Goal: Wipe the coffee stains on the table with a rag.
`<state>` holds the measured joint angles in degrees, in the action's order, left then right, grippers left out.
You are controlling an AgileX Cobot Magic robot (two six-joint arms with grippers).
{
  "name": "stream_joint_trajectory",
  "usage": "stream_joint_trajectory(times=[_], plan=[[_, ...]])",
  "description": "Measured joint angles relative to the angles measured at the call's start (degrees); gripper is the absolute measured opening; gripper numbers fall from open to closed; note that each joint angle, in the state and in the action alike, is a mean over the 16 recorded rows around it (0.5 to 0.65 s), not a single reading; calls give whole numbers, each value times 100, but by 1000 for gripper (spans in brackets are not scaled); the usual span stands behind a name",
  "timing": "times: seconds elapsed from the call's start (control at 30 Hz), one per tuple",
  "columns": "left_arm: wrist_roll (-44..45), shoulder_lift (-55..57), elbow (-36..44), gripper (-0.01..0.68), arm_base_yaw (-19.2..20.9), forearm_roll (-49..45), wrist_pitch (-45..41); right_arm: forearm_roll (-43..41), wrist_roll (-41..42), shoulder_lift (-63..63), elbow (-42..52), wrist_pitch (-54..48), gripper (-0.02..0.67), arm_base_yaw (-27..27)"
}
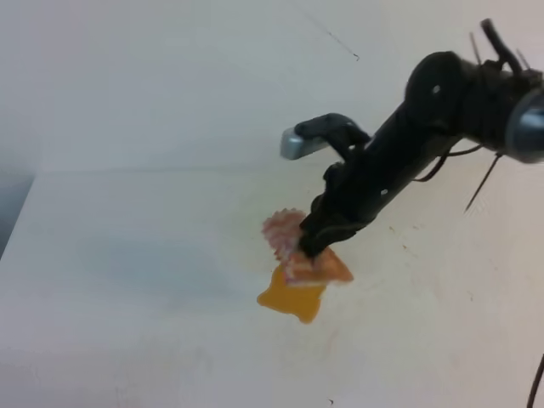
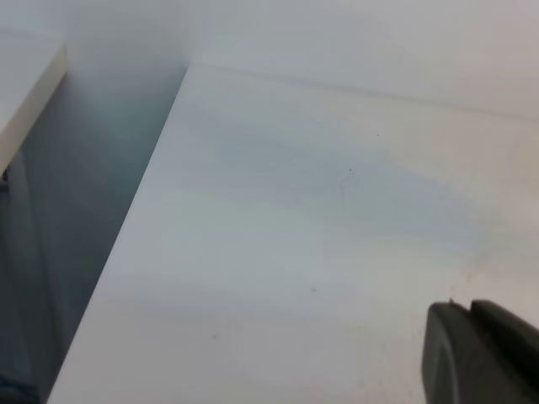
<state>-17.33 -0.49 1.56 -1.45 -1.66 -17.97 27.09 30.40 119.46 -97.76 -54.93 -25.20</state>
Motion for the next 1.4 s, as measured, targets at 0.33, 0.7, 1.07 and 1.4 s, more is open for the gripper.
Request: stream_joint_trajectory(times=[0.33, 0.7, 1.07, 1.4], plan=[[0, 0, -125, -1, 0, 1, -58, -1201, -959, 568, -243, 225, 31, -1148], [0, 0, -156, -1, 0, 1, -70, -1874, -1767, 1439, -957, -98, 31, -1322], [0, 0, -156, -1, 0, 1, -70, -1913, -1913, 1643, -1219, -192, 30, -844], [0, -19, -156, -1, 0, 1, -70, -1751, -1542, 1653, -1219, -366, 30, -354]])
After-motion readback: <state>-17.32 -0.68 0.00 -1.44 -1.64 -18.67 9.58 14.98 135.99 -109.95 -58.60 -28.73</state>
